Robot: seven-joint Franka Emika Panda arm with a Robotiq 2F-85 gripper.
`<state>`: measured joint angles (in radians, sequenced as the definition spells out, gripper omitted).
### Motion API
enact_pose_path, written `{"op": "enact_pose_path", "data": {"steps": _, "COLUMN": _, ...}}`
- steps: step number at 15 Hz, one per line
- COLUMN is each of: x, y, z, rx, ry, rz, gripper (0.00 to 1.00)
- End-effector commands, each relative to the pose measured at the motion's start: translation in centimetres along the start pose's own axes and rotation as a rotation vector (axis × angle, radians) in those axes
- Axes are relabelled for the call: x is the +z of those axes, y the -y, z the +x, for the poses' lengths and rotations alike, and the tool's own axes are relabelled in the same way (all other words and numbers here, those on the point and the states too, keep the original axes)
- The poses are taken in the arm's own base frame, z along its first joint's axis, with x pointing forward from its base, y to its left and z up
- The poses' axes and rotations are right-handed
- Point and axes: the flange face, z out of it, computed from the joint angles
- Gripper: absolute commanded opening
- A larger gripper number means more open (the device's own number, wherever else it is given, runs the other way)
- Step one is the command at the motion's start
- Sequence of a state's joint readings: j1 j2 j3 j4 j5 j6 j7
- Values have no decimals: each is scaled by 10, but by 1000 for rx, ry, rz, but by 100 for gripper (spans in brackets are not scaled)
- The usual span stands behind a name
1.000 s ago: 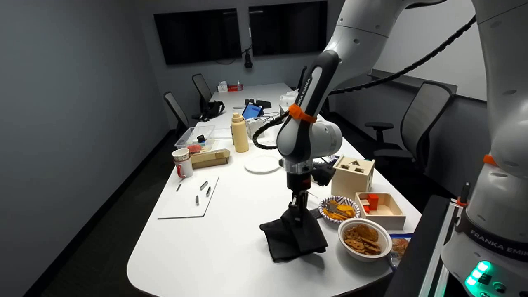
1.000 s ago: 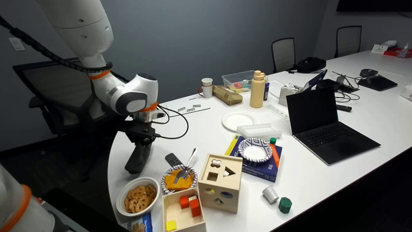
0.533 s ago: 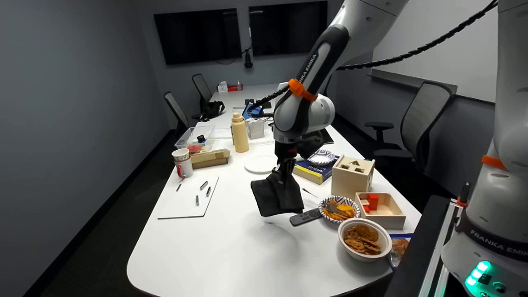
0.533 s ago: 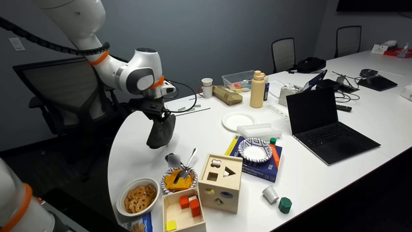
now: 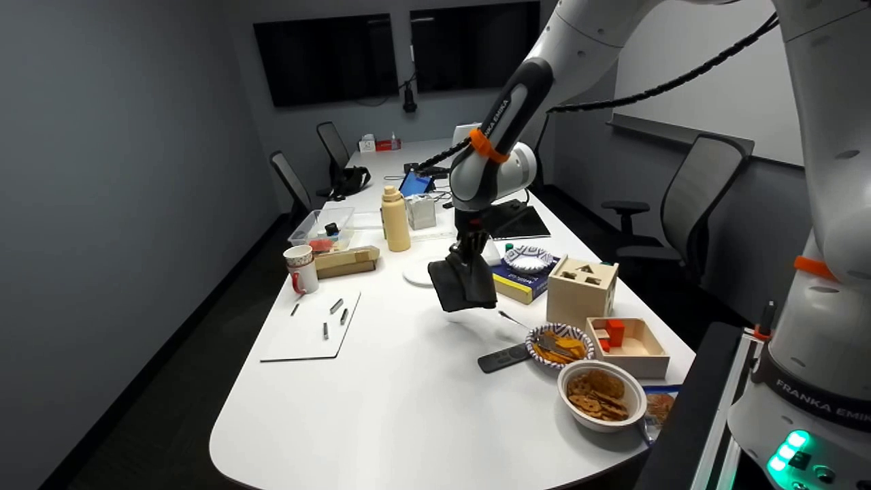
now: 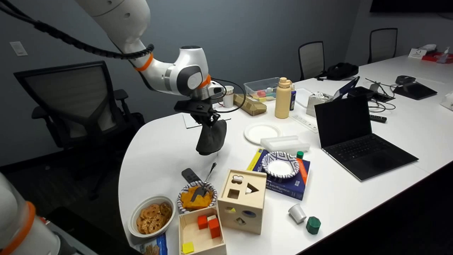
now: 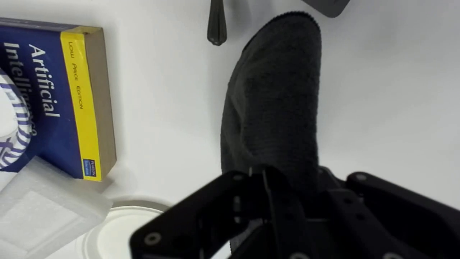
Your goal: Use the towel to wipe the table
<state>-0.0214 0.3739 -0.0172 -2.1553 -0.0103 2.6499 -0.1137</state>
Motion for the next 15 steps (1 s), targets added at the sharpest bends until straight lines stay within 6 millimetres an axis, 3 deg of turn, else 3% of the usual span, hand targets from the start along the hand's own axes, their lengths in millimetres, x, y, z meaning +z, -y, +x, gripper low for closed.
{"op": "enact_pose_path", "data": {"steps": 1, "x": 46, "y": -8, "z": 30, "rx": 29, "ry": 67, "rz": 6, "gripper": 2}}
{"op": "enact_pose_path", "data": {"steps": 5, "x": 104, "y": -10, "z": 32, "rx": 43, "ry": 142, "rz": 34, "gripper": 2}}
{"op": "enact_pose_path", "data": {"steps": 7, "x": 122, "y": -11, "z": 28, "rx": 48, "ry": 165, "rz": 60, "gripper": 2}}
{"op": "enact_pose_path", "data": {"steps": 9, "x": 124, "y": -5, "z": 24, "rx": 38, "ry": 163, "rz": 99, "gripper": 2}}
{"op": "enact_pose_path", "data": {"steps": 11, "x": 106, "y": 11, "z": 17, "rx": -7, "ry": 143, "rz": 131, "gripper": 2}}
{"op": "enact_pose_path", "data": {"steps": 12, "x": 127, "y": 2, "z": 20, "rx": 21, "ry": 156, "rz": 90, "gripper": 7}}
{"op": "enact_pose_path", "data": {"steps": 15, "x": 116, "y": 12, "z": 23, "rx": 1, "ry": 138, "rz": 111, "gripper": 7}}
